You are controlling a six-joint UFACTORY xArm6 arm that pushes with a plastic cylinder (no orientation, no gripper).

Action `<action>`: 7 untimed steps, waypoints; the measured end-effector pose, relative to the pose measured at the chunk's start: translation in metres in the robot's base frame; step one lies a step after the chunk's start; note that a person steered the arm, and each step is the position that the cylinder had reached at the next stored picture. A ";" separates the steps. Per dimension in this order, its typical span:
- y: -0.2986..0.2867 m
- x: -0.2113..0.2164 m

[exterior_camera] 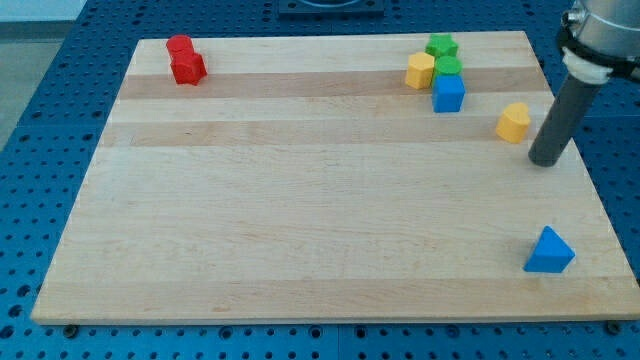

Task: Move yellow heart to the bottom right

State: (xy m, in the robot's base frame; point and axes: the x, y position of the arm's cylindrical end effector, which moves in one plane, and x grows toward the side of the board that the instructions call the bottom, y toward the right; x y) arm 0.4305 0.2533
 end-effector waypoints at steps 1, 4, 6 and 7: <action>0.008 -0.021; -0.038 -0.071; -0.073 -0.071; -0.074 -0.060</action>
State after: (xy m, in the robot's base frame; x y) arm 0.3709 0.1789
